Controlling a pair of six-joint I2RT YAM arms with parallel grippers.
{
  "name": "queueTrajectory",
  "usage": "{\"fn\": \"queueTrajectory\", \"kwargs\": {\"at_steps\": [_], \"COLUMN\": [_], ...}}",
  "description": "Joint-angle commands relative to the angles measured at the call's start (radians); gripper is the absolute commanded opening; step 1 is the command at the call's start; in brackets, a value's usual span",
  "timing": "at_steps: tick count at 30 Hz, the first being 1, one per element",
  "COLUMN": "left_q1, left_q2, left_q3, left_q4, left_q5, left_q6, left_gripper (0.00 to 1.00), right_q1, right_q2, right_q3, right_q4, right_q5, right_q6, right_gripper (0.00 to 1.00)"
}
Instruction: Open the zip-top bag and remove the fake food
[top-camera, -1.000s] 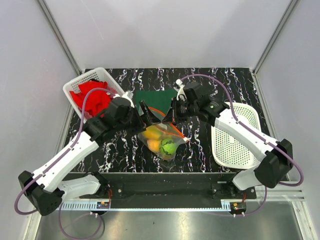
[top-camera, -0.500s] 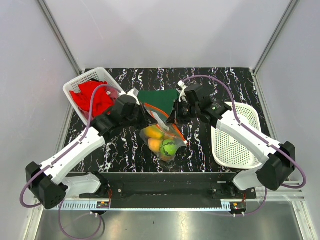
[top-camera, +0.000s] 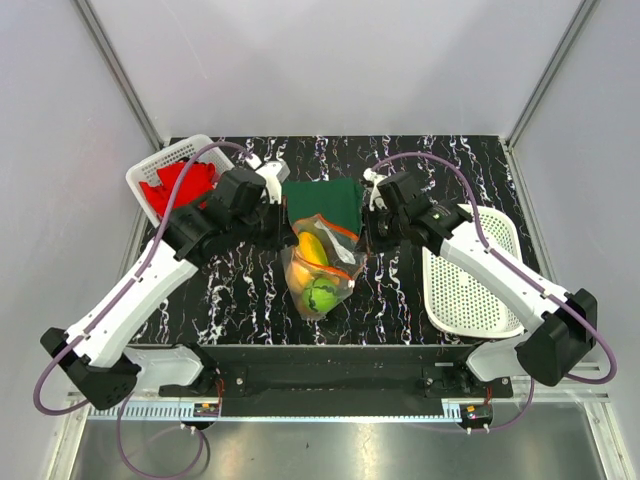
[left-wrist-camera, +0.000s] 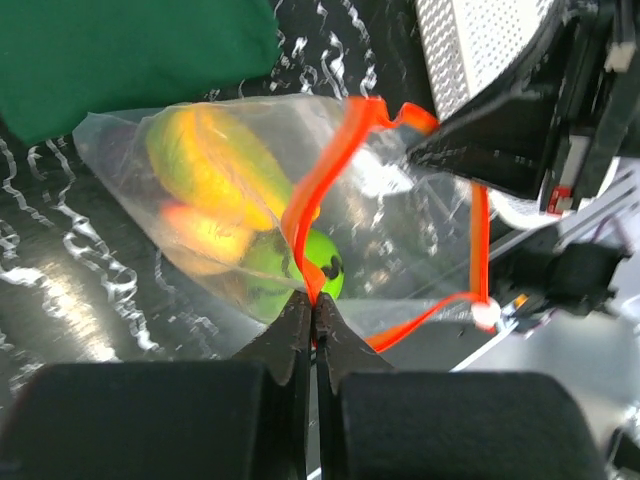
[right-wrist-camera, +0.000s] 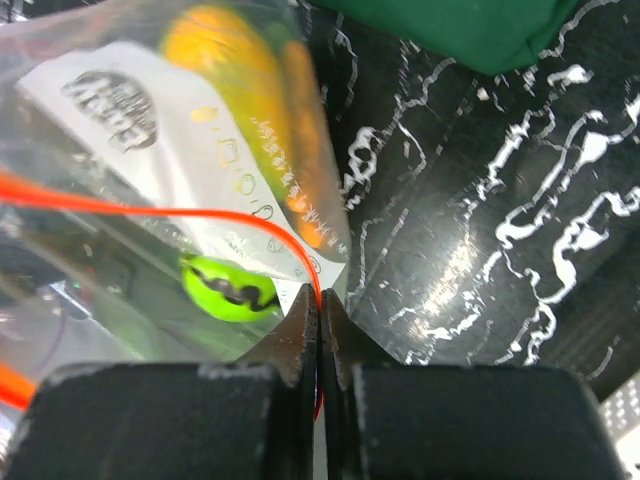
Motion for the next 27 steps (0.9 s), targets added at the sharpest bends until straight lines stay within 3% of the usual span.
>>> {"fn": "queueTrajectory", "kwargs": {"at_steps": [1,8,13,19,24,27], "left_q1": [0.001,0.001,0.002,0.002,0.001,0.002], "left_q2": [0.035,0.110,0.124,0.127,0.137,0.152], "left_q3": [0.104,0.078,0.072,0.023,0.008,0.009], "left_q4": [-0.087,0.033,0.119,0.200,0.251,0.257], "left_q5": [0.082,0.175,0.195,0.206,0.207,0.207], "left_q6": [0.100,0.060,0.013,-0.047,-0.094,-0.119], "left_gripper": [0.00,0.00,0.00,0.00,0.00,0.00], "right_q1": [-0.011,-0.011,-0.009,0.018,0.035,0.081], "right_q2": [-0.020,-0.017,-0.022,0.023,0.038,0.037], "right_q3": [-0.020,0.029,0.225,0.341,0.261,0.250], "right_q4": [-0.045,-0.104,-0.206,-0.272,-0.154,-0.127], "right_q5": [0.046,-0.010,-0.011,-0.007,-0.105,-0.064], "right_q6": [-0.041,-0.031,0.009,0.084,0.184,0.210], "right_gripper": [0.03,0.26,0.39,0.41,0.34,0.31]}}
